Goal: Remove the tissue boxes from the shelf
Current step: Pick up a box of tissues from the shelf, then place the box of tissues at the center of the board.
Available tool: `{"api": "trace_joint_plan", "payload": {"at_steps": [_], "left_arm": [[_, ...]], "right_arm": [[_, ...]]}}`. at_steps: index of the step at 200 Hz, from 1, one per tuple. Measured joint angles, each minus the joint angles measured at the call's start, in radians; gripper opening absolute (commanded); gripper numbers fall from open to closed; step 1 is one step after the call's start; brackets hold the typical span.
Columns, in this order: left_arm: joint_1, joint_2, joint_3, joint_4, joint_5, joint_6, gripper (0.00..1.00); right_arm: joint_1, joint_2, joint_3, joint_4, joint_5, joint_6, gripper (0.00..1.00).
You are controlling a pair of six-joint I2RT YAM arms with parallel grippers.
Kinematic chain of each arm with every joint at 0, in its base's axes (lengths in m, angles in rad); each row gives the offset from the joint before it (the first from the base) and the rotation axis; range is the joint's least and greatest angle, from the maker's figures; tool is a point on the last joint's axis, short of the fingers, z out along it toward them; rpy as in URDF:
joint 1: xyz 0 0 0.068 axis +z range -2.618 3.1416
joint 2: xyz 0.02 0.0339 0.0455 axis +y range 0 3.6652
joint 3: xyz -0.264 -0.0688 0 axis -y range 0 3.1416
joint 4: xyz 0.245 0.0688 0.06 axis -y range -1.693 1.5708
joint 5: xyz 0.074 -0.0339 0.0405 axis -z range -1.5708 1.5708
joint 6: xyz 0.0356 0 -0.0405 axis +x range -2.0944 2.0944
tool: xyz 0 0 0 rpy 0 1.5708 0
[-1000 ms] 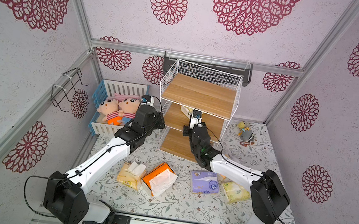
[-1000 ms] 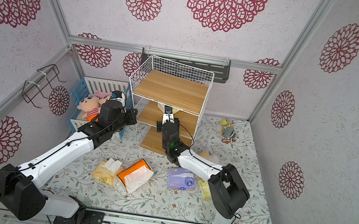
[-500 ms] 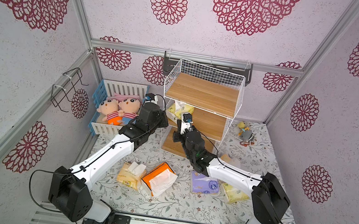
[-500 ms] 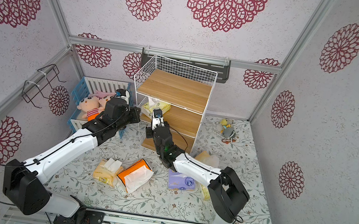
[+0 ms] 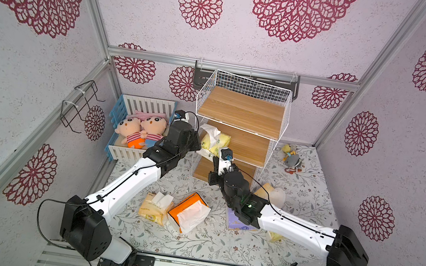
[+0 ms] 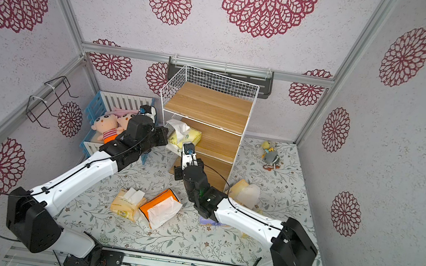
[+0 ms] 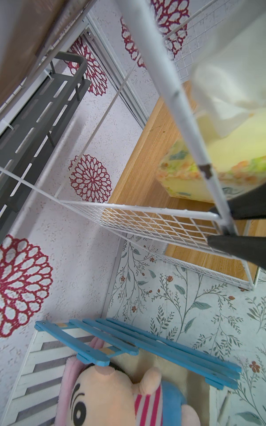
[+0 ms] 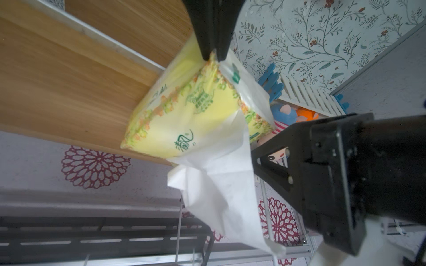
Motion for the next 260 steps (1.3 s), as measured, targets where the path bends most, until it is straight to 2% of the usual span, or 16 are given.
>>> {"api": "trace_joint_plan", "payload": {"at_steps": [112,155,204,260], "left_arm": [[-0.007,0.030,0.067,-0.076,-0.037,-0.004,0.05],[-0.007,0.036,0.083,-0.104,-0.052,-0.009,0.05],[-0.012,0.036,0.082,-0.104,-0.074,-0.013,0.05],[-0.014,0.036,0.085,-0.111,-0.081,-0.019,0.06]], "right_arm": [[0.151,-0.305,-0.223,-0.290,0.130,0.203,0.00],[0.183,-0.315,-0.301,-0.367,0.136,0.294,0.00],[0.205,-0.313,-0.389,-0.344,0.104,0.372,0.00],[0.180,-0.208,-0.404,-0.353,0.052,0.407,0.00]]}}
